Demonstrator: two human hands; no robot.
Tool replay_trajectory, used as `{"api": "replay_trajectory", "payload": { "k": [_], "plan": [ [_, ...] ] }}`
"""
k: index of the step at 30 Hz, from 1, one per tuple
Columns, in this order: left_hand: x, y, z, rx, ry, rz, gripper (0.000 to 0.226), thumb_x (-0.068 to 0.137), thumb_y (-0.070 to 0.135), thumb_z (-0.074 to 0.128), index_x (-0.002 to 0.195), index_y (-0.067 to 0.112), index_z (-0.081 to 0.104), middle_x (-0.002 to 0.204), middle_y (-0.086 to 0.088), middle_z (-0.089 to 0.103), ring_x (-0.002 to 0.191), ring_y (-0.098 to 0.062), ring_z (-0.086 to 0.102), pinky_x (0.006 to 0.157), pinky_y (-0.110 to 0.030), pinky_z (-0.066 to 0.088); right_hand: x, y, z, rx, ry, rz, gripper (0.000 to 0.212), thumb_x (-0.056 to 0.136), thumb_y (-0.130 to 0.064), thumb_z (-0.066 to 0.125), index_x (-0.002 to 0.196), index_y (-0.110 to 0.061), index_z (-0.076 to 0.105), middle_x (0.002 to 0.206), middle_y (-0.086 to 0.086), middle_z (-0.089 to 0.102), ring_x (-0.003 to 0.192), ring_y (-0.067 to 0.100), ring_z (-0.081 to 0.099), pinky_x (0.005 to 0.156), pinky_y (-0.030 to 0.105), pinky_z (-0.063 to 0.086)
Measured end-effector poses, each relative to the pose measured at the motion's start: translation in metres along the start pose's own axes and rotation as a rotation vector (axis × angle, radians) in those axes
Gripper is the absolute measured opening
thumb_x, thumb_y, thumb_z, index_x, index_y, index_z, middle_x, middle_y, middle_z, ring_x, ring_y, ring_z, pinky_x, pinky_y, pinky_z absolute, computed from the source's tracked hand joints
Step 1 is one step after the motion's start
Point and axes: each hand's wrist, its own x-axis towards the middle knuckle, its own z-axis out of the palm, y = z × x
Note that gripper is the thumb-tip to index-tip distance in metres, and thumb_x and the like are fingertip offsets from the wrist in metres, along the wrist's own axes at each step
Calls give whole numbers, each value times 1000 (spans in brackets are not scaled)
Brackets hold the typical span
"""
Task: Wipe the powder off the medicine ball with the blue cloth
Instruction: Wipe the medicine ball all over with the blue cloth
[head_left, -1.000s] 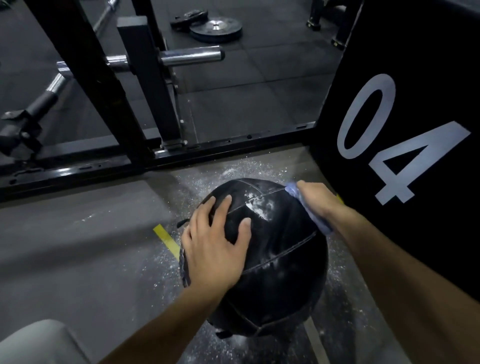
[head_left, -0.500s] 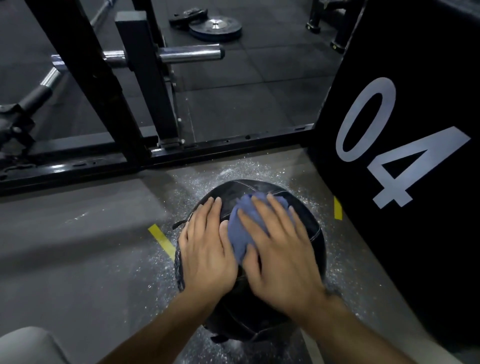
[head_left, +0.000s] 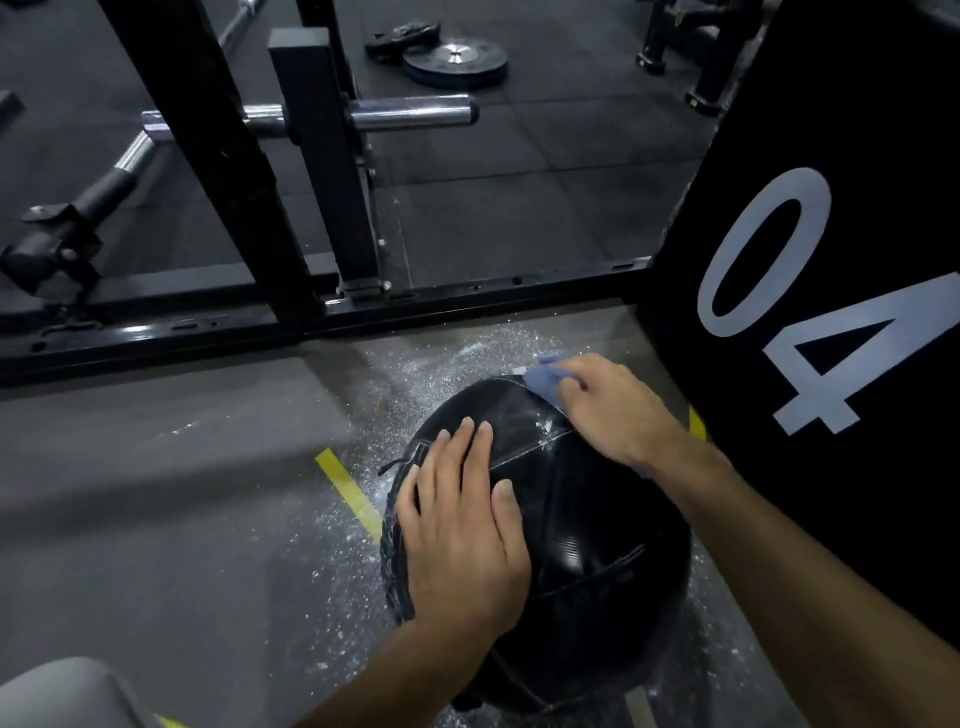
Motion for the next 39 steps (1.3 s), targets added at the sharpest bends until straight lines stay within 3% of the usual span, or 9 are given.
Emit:
{"api": "replay_trajectory", "payload": {
  "k": [7,10,12,15,19,27,32,36,39],
  "plan": [
    [6,-8,-4,-400,79,-184,55,99,36,31,151,26,43,156,12,45,145,-5,37,122,-39,28,-94,-6,47,-341,112,-471,62,97,-41,38,155,-27,53,170,-5,38,163,17,18,129,53,20],
    [4,-12,-4,-410,106,-175,53,98,34,32,146,23,50,151,11,50,142,-6,43,119,-40,33,-87,-9,49,-346,177,-510,59,93,-42,46,147,-27,62,165,0,46,160,22,29,126,56,26],
    [7,-12,0,-324,122,-115,52,99,31,31,143,16,54,150,5,53,141,-14,46,119,-43,33,-59,-17,39,-334,224,-442,52,90,-44,47,136,-32,70,153,0,57,149,27,45,118,61,37],
    [13,-2,3,-279,92,-99,49,100,29,31,141,15,54,151,7,52,144,-13,43,122,-40,27,5,-26,6,-197,24,-14,40,92,-46,45,121,-37,71,145,1,58,139,30,48,117,62,36],
    [9,3,3,-270,71,-108,48,101,29,31,142,19,53,153,13,48,147,-6,36,125,-34,22,45,-11,-11,-15,-124,222,44,85,-53,44,109,-27,71,129,11,69,110,33,63,102,44,51],
    [12,-16,-3,-498,106,-196,57,101,25,38,158,18,38,161,8,38,148,-3,35,122,-27,29,-27,-32,27,-335,53,-459,64,93,-43,25,143,-32,63,151,-10,59,144,17,49,119,42,39],
    [21,-30,-5,-711,19,-210,61,101,27,49,159,34,31,159,16,43,146,0,41,118,-32,37,-86,-13,45,-340,48,-664,54,100,-41,42,151,-32,54,165,-9,43,161,14,22,130,50,18],
    [22,-19,-1,-512,16,-115,54,108,22,34,161,14,34,160,7,42,146,5,37,118,-14,29,-27,-8,23,-188,179,-287,49,92,-42,32,115,-31,73,135,-1,66,133,27,56,106,46,48],
    [36,-8,-9,-517,-57,-177,44,111,18,39,155,26,43,153,18,48,142,8,39,116,-15,31,16,5,10,-10,172,3,31,90,-41,30,70,-29,51,97,4,63,100,34,62,77,41,50]
  ]
}}
